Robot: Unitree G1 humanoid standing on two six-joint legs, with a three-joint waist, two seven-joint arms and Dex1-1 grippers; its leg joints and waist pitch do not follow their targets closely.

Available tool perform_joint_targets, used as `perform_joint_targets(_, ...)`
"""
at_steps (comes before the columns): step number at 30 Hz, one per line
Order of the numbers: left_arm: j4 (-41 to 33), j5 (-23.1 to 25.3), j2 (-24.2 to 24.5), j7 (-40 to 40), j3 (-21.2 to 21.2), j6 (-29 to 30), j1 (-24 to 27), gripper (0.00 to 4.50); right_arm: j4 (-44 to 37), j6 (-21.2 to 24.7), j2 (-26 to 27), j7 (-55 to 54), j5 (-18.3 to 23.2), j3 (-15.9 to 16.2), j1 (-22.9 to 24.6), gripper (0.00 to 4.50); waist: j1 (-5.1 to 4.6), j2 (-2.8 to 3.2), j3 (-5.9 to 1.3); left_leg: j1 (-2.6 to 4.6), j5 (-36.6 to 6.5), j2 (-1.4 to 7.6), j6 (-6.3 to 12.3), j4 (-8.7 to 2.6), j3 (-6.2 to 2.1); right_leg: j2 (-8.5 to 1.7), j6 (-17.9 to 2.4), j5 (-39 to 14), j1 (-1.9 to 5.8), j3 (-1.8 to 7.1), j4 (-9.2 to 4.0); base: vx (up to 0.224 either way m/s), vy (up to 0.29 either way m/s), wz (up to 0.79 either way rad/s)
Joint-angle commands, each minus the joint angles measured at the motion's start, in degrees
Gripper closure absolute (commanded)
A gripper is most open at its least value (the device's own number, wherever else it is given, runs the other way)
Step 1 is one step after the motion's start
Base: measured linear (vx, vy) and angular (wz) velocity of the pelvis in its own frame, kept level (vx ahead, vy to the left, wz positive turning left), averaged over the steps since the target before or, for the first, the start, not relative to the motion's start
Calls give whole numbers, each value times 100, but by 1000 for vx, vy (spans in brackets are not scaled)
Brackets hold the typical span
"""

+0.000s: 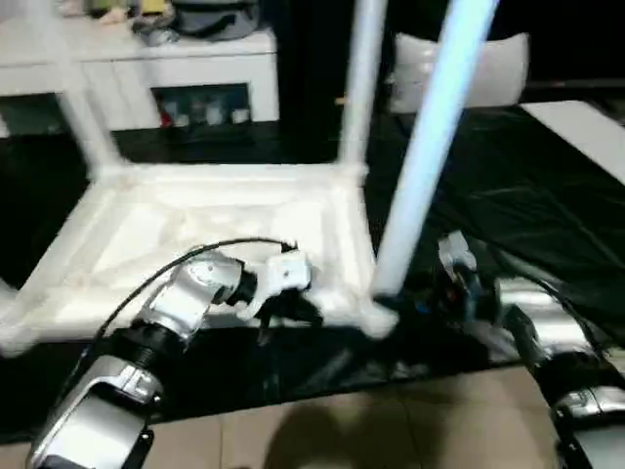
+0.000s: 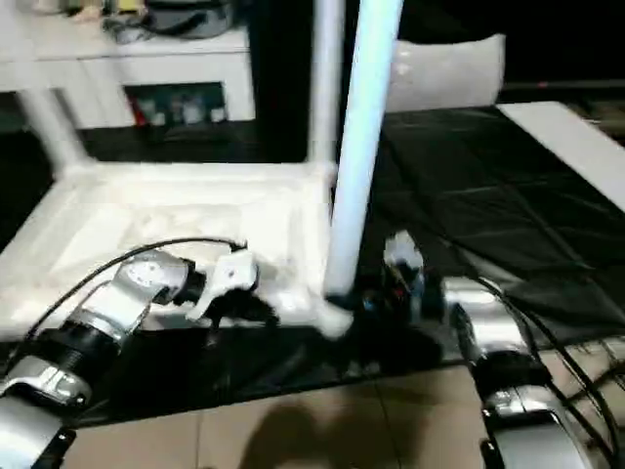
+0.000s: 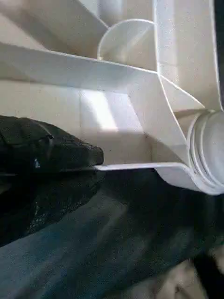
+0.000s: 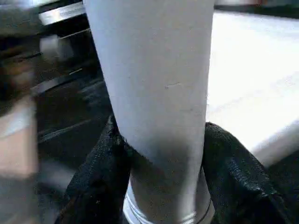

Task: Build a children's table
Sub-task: Rotate leg to tighten

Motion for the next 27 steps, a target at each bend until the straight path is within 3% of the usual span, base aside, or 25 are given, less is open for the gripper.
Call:
perform_joint_targets(1, -637, -290, -448, 81, -19, 119, 24, 450, 643, 83, 135, -1436, -341, -190, -72, 256, -65, -7, -267, 41, -1946, 273, 232, -370, -210, -540, -204, -3721, 221, 129, -711, 0, 0, 0)
perform_joint_targets(3, -657, -278, -488, 160, -6, 159, 31, 450, 655, 64, 159, -1528, -351, -197, -75, 256, -183, 30, -283, 36, -2163, 306, 236, -382, -252, -556, -162, -3570, 267, 6, -739, 0, 0, 0)
perform_joint_targets(4, -708, -256, -620, 410, 32, 327, 33, 450, 717, 60, 267, -1836, -375, -257, -105, 256, -243, 50, -290, 41, -2304, 353, 218, -409, -275, -573, -210, -3384, 259, -2, -732, 0, 0, 0)
perform_joint_targets(6, -736, -189, -954, 1030, 131, 655, -5, 450, -257, 535, 702, -2704, -556, -311, 182, 256, -303, 65, -264, 43, -2400, 377, 147, -447, -298, -568, -256, -3205, 263, -37, -748, 0, 0, 0)
perform_joint_targets(7, -734, -153, -1108, 1333, 186, 792, -27, 450, -780, 833, 888, -3109, -632, -318, 293, 256, -332, 39, -268, 15, -2337, 353, 111, -446, -296, -568, -203, -3178, 280, -29, -750, 0, 0, 0)
perform_joint_targets(9, -671, -85, -1478, 2038, 317, 1023, -85, 450, -1603, 1451, 1335, -4141, -756, -340, 300, 256, -355, 17, -293, 27, -2177, 302, 113, -411, -270, -592, -195, -3240, 253, -26, -749, 0, 0, 0)
perform_joint_targets(11, -634, -10, -1573, 2252, 319, 1006, -96, 450, -1770, 1470, 1439, -4219, -718, -284, 242, 256, -382, 6, -299, -14, -2017, 267, 201, -385, -255, -616, -136, -3319, 265, -34, -773, 0, 0, 0)
perform_joint_targets(13, -609, 90, -1605, 2373, 274, 932, -93, 450, -2026, 1452, 1515, -4231, -687, -200, 214, 201, -391, 19, -302, -46, -1846, 278, 331, -396, -243, -612, -134, -3151, 259, 13, -755, 0, 0, 0)
perform_joint_targets(16, -651, 140, -1467, 2315, 233, 870, -70, 450, -2522, 1633, 1452, -4087, -468, -242, 338, 181, -350, 20, -347, -100, -1511, 290, 472, -415, -240, -626, -246, -2701, 305, 77, -672, 0, 0, 0)
perform_joint_targets(18, -680, 168, -1392, 2293, 246, 845, -52, 450, -2856, 1832, 1417, -4117, -515, -258, 460, 152, -281, 3, -420, -182, -816, 340, 708, -408, -249, -618, -509, -1750, 322, 152, -489, 0, 0, 0)
perform_joint_targets(19, -690, 176, -1311, 2244, 260, 791, -39, 450, -3038, 1894, 1330, -4060, -526, -272, 562, 143, -256, 21, -428, -188, -577, 358, 826, -387, -234, -632, -654, -1439, 303, 171, -440, 0, 0, 0)
perform_joint_targets(21, -658, 172, -1092, 2092, 289, 545, -17, 450, -3465, 1993, 1036, -3795, -445, -312, 814, 133, -150, 25, -454, -216, -193, 336, 1038, -351, -218, -635, -726, -894, 321, 190, -378, 62, -19, 2)
perform_joint_targets(22, -655, 168, -1065, 2068, 289, 519, -12, 450, -3515, 2006, 995, -3755, -431, -314, 843, 122, -92, 15, -503, -237, 103, 319, 1164, -303, -207, -646, -802, -423, 331, 213, -275, 0, 0, 0)
perform_joint_targets(23, -659, 161, -1010, 2009, 288, 497, 2, 450, -3617, 2047, 897, -3659, -399, -310, 900, 111, -66, 23, -503, -258, 250, 326, 1231, -294, -219, -637, -854, -203, 318, 214, -224, 0, 0, 0)
perform_joint_targets(24, -673, 150, -882, 1832, 278, 347, 45, 450, -3766, 2083, 654, -3400, -320, -305, 1008, 95, -14, 15, -478, -263, 319, 344, 1343, -285, -207, -630, -854, -160, 289, 205, -235, 0, 0, 0)
perform_joint_targets(25, -674, 149, -878, 1826, 278, 340, 47, 450, -3770, 2083, 646, -3392, -318, -305, 1011, 89, 45, 23, -472, -243, 241, 327, 1358, -279, -178, -635, -855, -279, 270, 209, -247, 0, 0, 0)
perform_joint_targets(26, -679, 136, -833, 1768, 277, 315, 59, 450, -3792, 2090, 559, -3289, -292, -310, 1037, 89, 69, 74, -460, -254, 191, 320, 1333, -278, -182, -635, -856, -372, 267, 206, -246, 0, 0, 0)
perform_joint_targets(27, -662, 121, -747, 1634, 256, 220, 73, 450, -3790, 2107, 395, -3073, -236, -334, 1074, 83, 81, 55, -453, -264, 111, 318, 1297, -278, -175, -630, -806, -499, 274, 204, -280, 0, 0, 0)
